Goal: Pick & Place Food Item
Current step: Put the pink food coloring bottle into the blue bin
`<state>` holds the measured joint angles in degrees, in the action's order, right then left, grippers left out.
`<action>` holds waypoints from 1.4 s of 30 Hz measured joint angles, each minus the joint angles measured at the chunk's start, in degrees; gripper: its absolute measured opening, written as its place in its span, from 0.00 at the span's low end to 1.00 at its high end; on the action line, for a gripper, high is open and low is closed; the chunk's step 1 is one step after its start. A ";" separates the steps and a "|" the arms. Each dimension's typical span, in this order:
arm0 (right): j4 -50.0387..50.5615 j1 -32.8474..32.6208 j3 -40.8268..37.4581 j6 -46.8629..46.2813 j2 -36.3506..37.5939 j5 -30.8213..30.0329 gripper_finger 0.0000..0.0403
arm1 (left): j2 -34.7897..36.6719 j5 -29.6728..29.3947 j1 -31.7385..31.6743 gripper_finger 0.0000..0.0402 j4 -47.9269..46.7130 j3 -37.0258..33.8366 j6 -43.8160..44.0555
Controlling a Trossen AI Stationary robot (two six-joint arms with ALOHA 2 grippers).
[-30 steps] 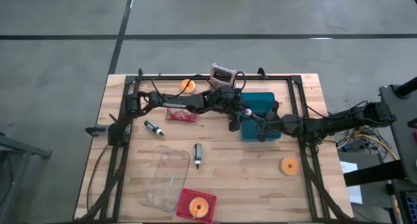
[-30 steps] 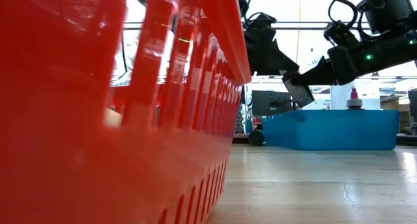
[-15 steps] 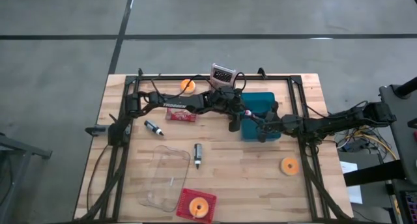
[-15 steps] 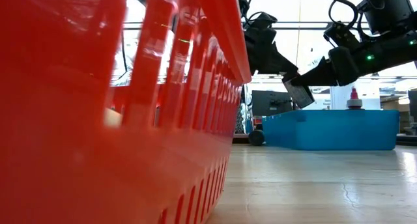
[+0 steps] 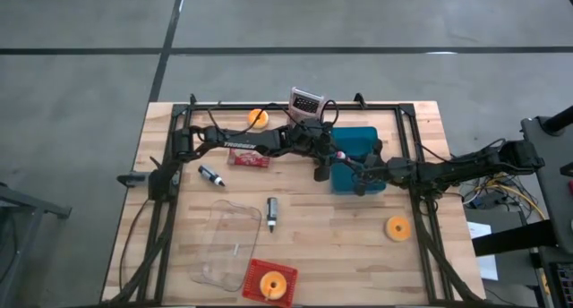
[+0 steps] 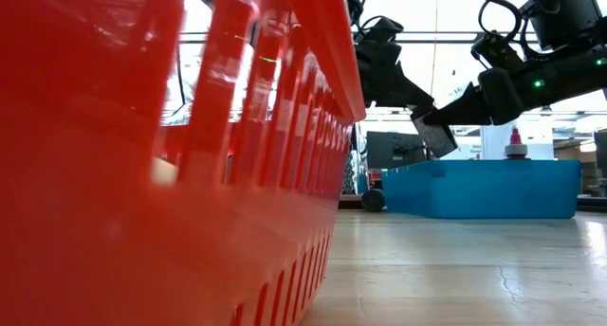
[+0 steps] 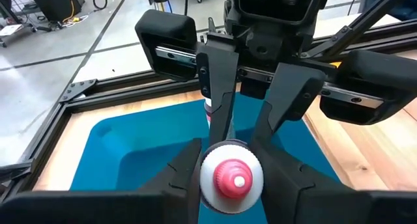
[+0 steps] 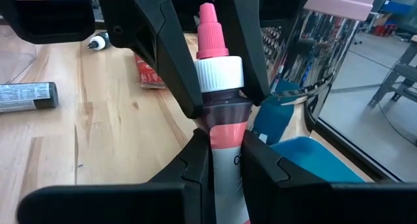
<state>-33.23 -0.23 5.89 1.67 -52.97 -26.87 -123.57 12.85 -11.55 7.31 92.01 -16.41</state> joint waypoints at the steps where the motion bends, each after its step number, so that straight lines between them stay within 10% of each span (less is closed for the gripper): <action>1: -0.01 0.00 0.00 -0.01 0.00 0.00 0.12 | 0.01 0.07 0.00 0.27 -0.02 0.00 -0.14; 13: 0.01 0.00 0.00 0.06 0.02 1.10 0.13 | 0.07 1.11 -0.02 0.27 -0.86 0.09 -0.73; 25: 11.88 -0.75 5.09 -6.69 0.11 0.00 0.65 | 0.02 2.46 -0.06 0.27 -4.34 0.13 -2.36; 42: 75.42 -14.00 35.00 -26.32 0.48 -15.37 0.68 | 0.02 4.12 0.10 0.27 -8.20 1.07 -3.55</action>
<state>42.18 -14.23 40.89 -24.64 -52.49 -42.24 -123.55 16.97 -11.45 -0.89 93.08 -19.97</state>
